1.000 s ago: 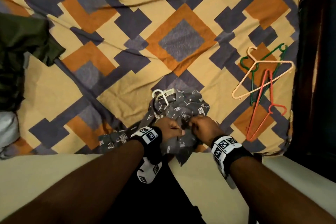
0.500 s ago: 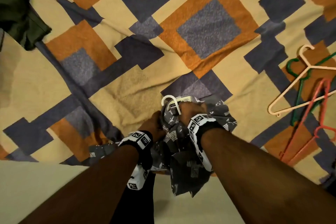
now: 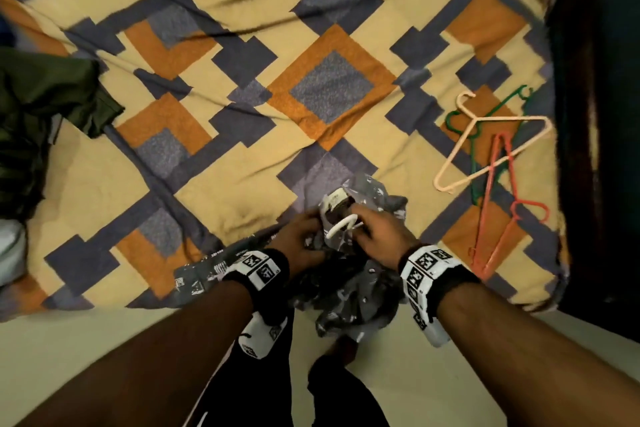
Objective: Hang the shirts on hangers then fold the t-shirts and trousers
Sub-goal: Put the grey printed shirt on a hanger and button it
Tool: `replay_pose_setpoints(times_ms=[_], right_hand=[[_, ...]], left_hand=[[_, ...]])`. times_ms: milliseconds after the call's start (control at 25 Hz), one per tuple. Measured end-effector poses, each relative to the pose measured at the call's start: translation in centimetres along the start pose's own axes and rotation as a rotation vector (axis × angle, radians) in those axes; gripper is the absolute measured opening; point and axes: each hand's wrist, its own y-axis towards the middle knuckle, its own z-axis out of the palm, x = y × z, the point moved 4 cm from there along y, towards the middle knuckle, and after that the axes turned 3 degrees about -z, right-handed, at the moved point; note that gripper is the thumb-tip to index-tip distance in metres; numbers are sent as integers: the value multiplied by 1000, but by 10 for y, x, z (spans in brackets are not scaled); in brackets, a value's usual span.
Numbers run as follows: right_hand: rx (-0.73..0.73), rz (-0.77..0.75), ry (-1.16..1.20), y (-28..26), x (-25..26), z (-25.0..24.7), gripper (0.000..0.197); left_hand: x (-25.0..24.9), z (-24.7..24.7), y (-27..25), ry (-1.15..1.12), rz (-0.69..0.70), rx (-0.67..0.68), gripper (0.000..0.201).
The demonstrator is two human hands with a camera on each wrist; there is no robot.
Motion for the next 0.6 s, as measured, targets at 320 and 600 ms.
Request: replay_pose_setpoints(times_ms=[320,600], right_hand=[[-426,-451,-353,-191,132,-154,23],[-626,-538,-536,-269,257,-252,30]], left_hand=[[-215,-30,-136,-25,381,-82,63],[-351,-104,-218,113,591,-251,64]])
